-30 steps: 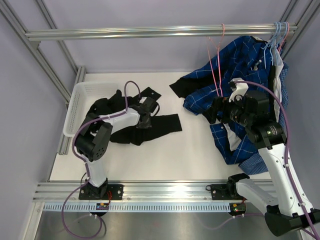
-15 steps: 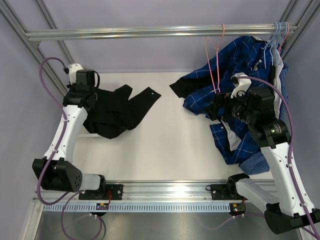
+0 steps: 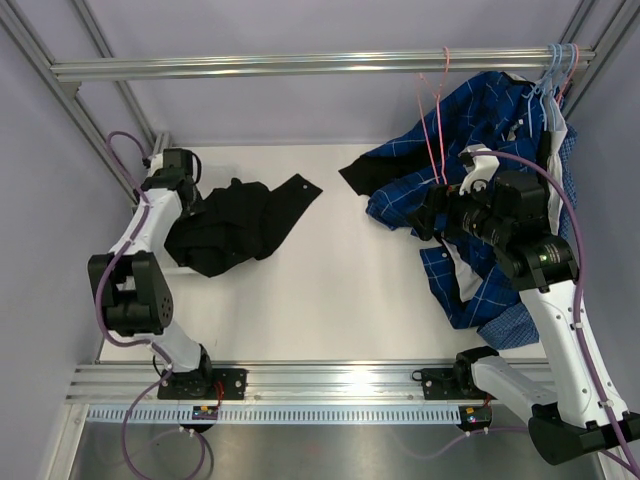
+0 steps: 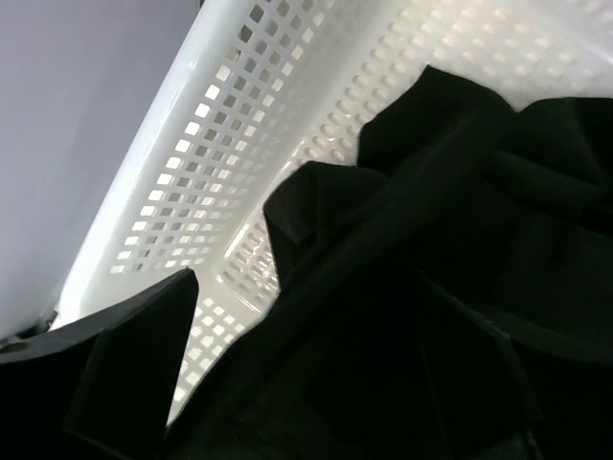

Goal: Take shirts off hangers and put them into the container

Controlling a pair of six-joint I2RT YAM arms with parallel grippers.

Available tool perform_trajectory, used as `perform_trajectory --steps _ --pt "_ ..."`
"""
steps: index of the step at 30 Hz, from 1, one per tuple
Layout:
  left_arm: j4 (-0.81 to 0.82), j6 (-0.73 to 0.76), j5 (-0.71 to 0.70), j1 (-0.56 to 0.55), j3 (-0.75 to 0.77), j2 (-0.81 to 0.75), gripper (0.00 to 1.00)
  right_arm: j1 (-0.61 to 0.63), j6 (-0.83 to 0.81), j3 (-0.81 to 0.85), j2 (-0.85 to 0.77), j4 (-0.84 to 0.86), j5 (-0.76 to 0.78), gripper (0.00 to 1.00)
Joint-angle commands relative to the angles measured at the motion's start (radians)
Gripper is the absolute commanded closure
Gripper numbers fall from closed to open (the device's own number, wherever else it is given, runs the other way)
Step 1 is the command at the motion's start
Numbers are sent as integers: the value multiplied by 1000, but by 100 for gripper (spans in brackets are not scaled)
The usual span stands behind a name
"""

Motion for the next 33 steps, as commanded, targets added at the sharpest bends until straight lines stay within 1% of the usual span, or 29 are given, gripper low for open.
perform_trajectory --steps 1,2,3,5,6,8,9,11,12,15,18,19,20,23,25,26,27,29,30,33 --pt "25 7 74 -28 51 -153 1 -4 -11 27 -2 18 -16 1" --pt "19 16 75 -43 60 -206 1 -2 -9 29 5 20 -18 0" --pt "7 39 74 -115 62 -234 1 -4 -8 30 8 23 -22 1" --pt "-10 58 69 -194 54 -303 1 -2 -3 30 16 27 -27 1" --pt "-16 73 75 -282 46 -320 1 -4 -2 29 16 30 -29 0" --pt "-35 120 80 -370 8 -360 1 -2 0 27 27 38 -32 0" --pt "-47 136 95 -442 -4 -368 1 -4 1 30 30 38 -33 1" --pt "-73 179 126 -504 -35 -379 1 -2 3 29 36 40 -36 1" --pt "-84 196 135 -559 -62 -383 1 -2 2 29 37 40 -38 0" --pt "-96 257 101 -643 -116 -376 1 -4 3 26 42 43 -42 0" --pt "-91 309 71 -677 -153 -342 1 -2 8 24 50 49 -52 1" --pt "-100 312 64 -682 -156 -305 1 -2 8 26 54 47 -56 1" --pt "-113 312 46 -685 -158 -285 5 -2 11 26 56 47 -58 1" --pt "-101 309 8 -694 -179 -247 10 -2 14 24 53 49 -59 1" --pt "-87 311 -12 -694 -194 -232 17 -4 14 18 48 50 -59 1" --pt "-72 312 -47 -694 -207 -225 21 -4 12 17 48 49 -61 0" --pt "-70 314 -64 -694 -211 -215 30 -2 14 14 47 50 -61 0" --pt "-64 312 -112 -694 -219 -186 40 -2 14 10 47 50 -62 1" --pt "-55 308 -129 -694 -225 -178 51 -4 12 7 44 52 -62 1" --pt "-48 303 -158 -693 -234 -167 71 -2 14 4 41 53 -61 1"
